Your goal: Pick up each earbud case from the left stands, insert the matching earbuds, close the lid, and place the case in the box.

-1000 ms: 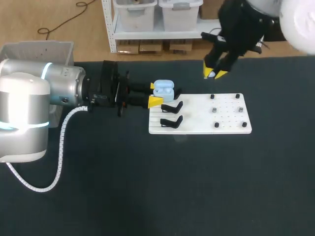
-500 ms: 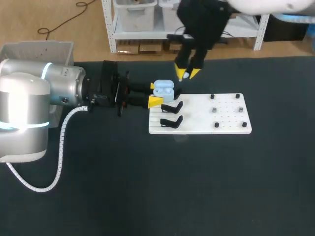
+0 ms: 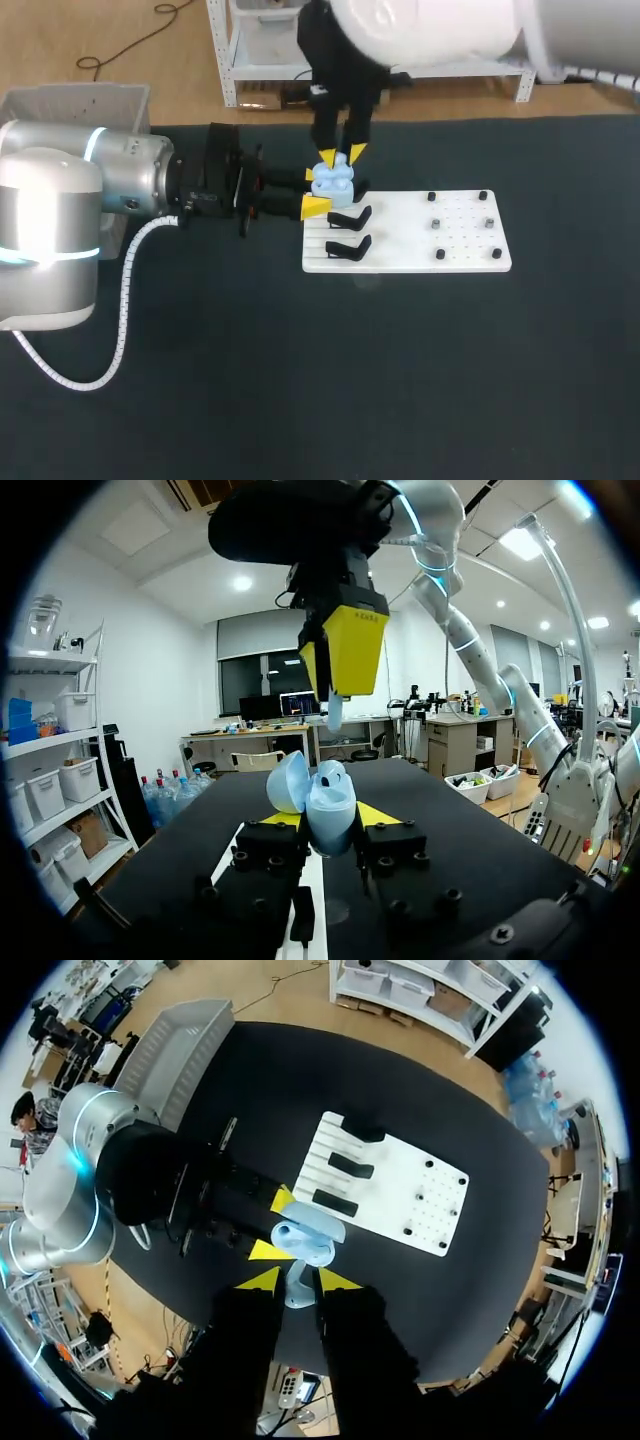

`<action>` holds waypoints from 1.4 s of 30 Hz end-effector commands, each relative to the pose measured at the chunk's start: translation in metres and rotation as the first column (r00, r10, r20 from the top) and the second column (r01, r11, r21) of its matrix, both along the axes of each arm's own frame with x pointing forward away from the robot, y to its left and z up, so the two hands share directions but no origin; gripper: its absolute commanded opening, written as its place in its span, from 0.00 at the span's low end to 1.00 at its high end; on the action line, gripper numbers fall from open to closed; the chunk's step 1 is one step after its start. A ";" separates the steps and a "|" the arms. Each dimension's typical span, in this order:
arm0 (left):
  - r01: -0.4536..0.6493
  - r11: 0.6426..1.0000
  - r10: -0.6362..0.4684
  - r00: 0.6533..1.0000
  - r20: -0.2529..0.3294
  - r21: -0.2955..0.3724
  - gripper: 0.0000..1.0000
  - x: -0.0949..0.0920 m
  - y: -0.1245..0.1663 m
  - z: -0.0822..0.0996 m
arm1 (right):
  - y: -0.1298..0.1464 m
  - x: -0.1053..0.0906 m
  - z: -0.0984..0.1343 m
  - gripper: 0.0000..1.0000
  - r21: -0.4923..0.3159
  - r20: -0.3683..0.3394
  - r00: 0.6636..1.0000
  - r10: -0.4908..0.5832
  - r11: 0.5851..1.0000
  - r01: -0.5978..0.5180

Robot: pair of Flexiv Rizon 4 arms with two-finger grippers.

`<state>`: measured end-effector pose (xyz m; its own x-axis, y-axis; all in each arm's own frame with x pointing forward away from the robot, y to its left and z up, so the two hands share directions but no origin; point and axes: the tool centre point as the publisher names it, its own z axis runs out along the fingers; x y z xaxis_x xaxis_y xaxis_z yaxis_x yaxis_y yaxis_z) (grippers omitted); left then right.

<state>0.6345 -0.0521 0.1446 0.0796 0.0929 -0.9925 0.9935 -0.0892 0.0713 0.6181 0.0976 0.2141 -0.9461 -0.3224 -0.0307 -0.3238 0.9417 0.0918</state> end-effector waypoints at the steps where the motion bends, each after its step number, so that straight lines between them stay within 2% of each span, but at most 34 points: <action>1: -0.003 1.000 0.003 1.000 0.003 -0.002 0.00 -0.001 0.000 -0.001 | -0.001 -0.007 -0.005 0.00 0.011 0.063 0.998 -0.014 1.000 0.013; 18: -0.003 1.000 0.003 1.000 0.003 -0.002 0.00 -0.001 0.000 -0.001 | 0.008 0.007 -0.016 0.00 0.017 0.049 0.998 -0.025 1.000 0.024; 28: -0.003 1.000 0.003 1.000 0.003 -0.002 0.00 -0.001 0.000 -0.001 | 0.013 0.008 -0.020 0.00 0.004 0.055 0.998 -0.031 1.000 0.031; 42: -0.003 1.000 0.003 1.000 0.003 -0.002 0.00 -0.001 0.000 -0.001 | 0.015 0.004 -0.027 0.00 -0.008 0.027 0.999 -0.031 0.999 0.031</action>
<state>0.6345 -0.0521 0.1446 0.0796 0.0929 -0.9925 0.9935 -0.0892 0.0713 0.6209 0.1124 0.1879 -0.9541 -0.2944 -0.0558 -0.2981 0.9515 0.0757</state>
